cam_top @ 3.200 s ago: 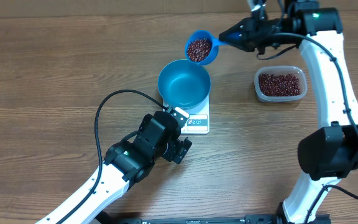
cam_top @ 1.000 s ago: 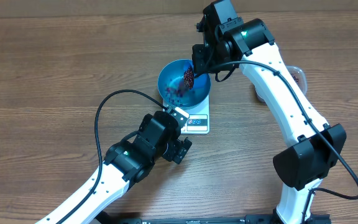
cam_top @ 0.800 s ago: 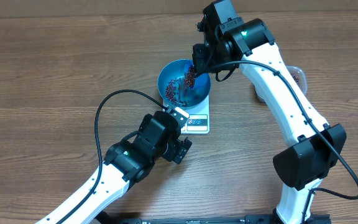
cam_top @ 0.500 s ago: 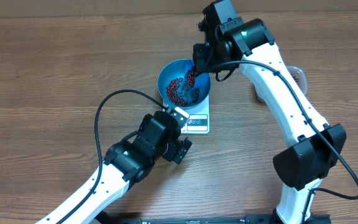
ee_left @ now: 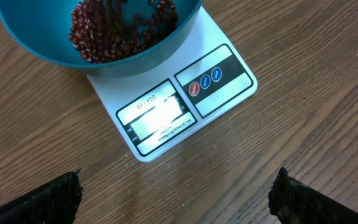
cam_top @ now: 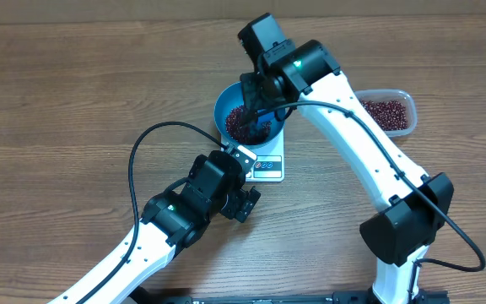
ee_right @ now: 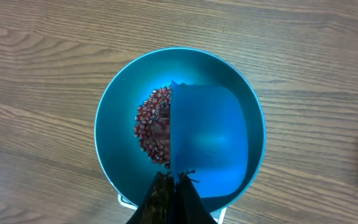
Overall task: Scoop item into bowl and weigh 150g on scale
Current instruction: 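Tip the scoop with the right gripper to pour beans into the bowl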
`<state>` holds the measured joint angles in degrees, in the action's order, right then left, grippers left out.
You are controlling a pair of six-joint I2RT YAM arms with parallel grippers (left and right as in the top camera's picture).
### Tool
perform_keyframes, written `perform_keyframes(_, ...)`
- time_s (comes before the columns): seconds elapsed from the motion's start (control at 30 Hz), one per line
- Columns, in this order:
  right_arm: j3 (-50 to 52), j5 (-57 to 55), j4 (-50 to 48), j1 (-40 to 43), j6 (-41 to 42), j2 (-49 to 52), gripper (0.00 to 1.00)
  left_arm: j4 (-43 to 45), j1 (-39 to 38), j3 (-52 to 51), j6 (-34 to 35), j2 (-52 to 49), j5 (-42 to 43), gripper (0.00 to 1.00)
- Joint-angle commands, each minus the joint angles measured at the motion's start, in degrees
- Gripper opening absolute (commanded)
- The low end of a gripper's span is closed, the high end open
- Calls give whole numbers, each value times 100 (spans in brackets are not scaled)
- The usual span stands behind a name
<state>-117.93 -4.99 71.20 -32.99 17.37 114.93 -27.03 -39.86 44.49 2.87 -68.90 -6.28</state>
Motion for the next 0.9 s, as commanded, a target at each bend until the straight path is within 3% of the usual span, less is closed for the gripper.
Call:
perform_keyframes(0.0, -195, -402, -39, 4, 66, -4, 4, 2, 9, -52, 35, -37, -72, 100)
perform_keyframes(0.33, -195, -424, -39, -33, 66, -7, 4, 2, 9, -52, 35, -37, -74, 99)
perform_keyframes(0.87, -195, -1353, -42, -409, 72, -7, 4, 2, 9, -52, 35, -37, -72, 100)
